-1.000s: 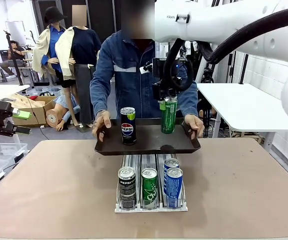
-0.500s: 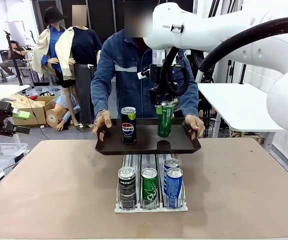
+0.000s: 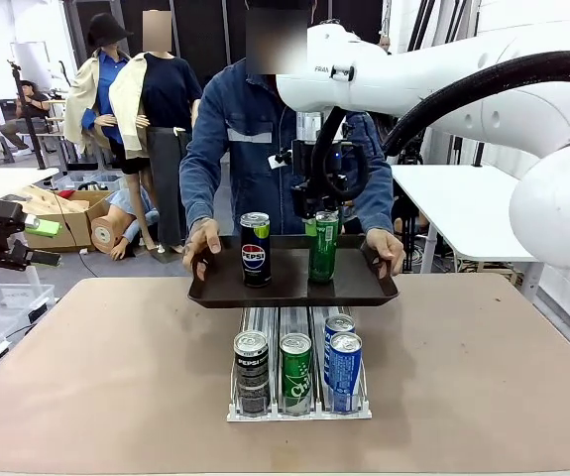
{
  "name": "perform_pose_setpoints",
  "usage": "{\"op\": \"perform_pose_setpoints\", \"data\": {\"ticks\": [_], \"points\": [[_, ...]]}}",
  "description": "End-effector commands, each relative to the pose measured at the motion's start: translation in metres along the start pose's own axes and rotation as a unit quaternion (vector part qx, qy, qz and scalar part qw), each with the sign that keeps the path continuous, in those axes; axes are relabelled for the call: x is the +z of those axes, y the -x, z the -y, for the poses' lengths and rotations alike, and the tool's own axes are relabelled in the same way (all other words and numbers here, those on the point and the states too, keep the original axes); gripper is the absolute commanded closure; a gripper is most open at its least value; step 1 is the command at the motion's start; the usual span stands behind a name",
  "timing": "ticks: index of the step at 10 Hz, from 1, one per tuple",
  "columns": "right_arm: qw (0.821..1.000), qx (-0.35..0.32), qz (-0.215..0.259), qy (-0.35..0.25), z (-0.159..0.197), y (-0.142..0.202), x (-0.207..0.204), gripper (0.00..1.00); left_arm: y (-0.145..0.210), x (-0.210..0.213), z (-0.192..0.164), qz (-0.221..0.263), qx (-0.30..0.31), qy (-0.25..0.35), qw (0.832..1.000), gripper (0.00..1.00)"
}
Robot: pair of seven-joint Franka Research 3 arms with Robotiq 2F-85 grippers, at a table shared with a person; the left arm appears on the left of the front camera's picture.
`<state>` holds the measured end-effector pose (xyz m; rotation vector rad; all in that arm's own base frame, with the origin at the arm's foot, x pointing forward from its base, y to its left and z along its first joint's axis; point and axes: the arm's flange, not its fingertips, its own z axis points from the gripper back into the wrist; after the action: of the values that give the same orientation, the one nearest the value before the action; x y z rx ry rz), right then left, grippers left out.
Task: Retrieve and hand over the desired beverage to the person.
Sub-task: Place the picked can on the Handle tray extended by the person.
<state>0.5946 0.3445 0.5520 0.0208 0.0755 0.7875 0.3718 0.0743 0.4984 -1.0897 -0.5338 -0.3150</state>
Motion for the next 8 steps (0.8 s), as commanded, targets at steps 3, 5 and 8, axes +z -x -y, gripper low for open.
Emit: {"op": "perform_pose_setpoints", "data": {"ticks": [3, 5, 8], "points": [[1.000, 0.008, -0.011, 0.006, 0.0011, -0.0122, 0.0126, 1.00, 0.0017, 0.0029, 0.0007, -0.003, -0.003, -0.001, 1.000, 0.00], [1.000, 0.009, -0.014, 0.006, 0.0013, -0.0119, 0.0146, 0.69, 0.0017, 0.0029, 0.0007, -0.003, -0.003, -0.001, 1.000, 0.00], [1.000, 0.006, -0.011, 0.007, 0.0026, -0.0096, 0.0188, 0.09, 0.0017, 0.0029, 0.0007, -0.003, -0.003, -0.001, 1.000, 0.00]]}}
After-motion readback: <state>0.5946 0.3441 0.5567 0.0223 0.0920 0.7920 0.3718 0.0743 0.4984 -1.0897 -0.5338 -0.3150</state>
